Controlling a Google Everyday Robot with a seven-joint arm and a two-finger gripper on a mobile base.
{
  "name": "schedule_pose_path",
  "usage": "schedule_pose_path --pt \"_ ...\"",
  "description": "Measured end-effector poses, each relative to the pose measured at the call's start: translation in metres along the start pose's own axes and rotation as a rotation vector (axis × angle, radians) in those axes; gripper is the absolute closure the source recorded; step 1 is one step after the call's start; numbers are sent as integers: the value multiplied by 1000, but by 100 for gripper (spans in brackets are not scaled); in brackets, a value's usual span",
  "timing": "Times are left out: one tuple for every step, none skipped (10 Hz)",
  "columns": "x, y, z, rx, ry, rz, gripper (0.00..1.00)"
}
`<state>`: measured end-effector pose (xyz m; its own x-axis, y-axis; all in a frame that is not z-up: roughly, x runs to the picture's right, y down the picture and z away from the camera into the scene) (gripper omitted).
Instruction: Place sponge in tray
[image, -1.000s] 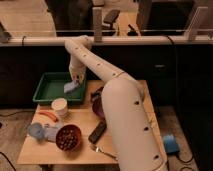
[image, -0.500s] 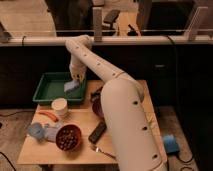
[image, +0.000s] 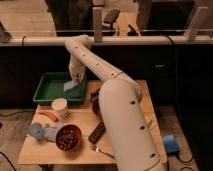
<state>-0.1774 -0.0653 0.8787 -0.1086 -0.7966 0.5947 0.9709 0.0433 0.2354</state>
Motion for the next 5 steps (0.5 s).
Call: schedule_pose_path --pt "1 1 0 0 2 1 95" --pt "2 1 0 -1 3 0 90" --pt "2 0 0 0 3 -2 81" --pt "3 -2 0 2 5 -4 69" --pt "3 -3 0 5 7 -4 60"
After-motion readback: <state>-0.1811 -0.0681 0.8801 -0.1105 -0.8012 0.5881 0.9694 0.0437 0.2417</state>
